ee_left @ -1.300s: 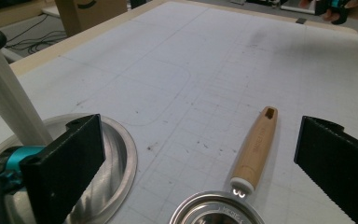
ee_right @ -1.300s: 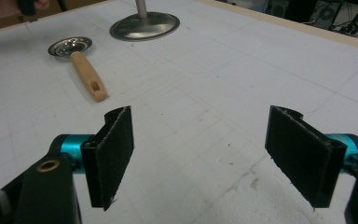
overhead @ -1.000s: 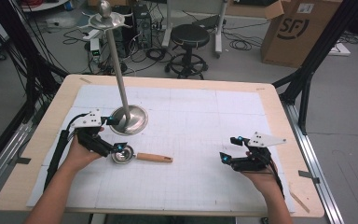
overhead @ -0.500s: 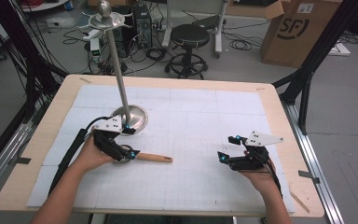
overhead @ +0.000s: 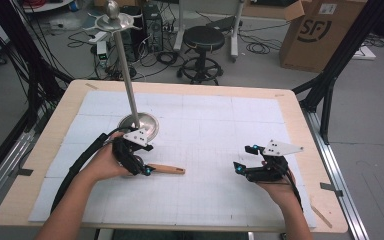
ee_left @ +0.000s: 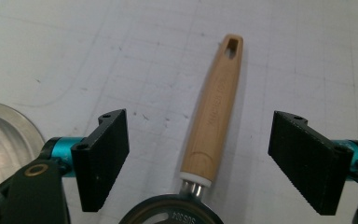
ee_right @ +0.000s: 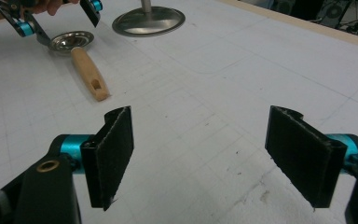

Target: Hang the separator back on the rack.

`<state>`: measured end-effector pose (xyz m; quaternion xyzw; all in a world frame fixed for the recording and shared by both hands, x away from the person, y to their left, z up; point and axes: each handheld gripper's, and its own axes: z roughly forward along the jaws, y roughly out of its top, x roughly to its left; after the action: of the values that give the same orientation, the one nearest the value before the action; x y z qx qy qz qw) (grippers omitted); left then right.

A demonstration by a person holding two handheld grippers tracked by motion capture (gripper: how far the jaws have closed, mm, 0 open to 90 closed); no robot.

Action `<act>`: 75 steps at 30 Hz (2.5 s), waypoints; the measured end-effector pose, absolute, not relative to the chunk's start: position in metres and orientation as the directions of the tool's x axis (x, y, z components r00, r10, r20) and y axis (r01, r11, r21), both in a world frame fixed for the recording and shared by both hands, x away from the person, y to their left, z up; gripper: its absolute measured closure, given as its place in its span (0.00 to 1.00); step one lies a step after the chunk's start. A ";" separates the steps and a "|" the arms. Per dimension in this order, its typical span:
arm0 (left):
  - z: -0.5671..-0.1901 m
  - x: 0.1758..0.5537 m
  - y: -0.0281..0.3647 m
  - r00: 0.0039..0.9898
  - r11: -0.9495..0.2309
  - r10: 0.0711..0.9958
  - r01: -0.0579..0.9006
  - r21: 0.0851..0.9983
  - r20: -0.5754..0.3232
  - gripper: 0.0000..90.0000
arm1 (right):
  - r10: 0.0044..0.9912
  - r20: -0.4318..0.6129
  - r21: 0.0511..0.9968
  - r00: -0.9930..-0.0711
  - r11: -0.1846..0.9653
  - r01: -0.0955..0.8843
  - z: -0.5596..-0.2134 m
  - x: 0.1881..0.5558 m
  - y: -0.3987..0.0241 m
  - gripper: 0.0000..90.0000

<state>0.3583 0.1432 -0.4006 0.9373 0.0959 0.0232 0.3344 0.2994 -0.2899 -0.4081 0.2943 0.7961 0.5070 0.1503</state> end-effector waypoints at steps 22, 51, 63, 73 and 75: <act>-0.417 0.361 0.131 0.985 -0.883 0.175 0.156 0.443 0.004 0.59 | 0.617 0.051 0.887 -0.785 0.333 0.319 -0.411 0.303 -0.284 0.26; -0.404 0.355 0.147 0.983 -0.836 0.184 0.157 0.526 -0.001 0.77 | 0.612 0.044 0.887 -0.790 0.339 0.313 -0.410 0.303 -0.282 0.26; -0.362 0.347 0.186 0.978 -0.635 0.208 0.143 0.759 -0.011 0.77 | 0.606 0.044 0.888 -0.794 0.340 0.309 -0.409 0.303 -0.280 0.26; -0.345 0.343 0.212 0.963 -0.533 0.271 0.164 0.830 -0.017 0.77 | 0.602 0.044 0.884 -0.798 0.349 0.312 -0.410 0.303 -0.277 0.26; -0.344 0.343 0.215 0.963 -0.514 0.270 0.162 0.843 -0.020 0.77 | 0.600 0.041 0.884 -0.799 0.351 0.309 -0.409 0.304 -0.277 0.26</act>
<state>0.3426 0.2151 -0.3442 0.8681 0.1244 0.0568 0.4772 0.3037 -0.2774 -0.4094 0.2809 0.8087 0.4955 0.1471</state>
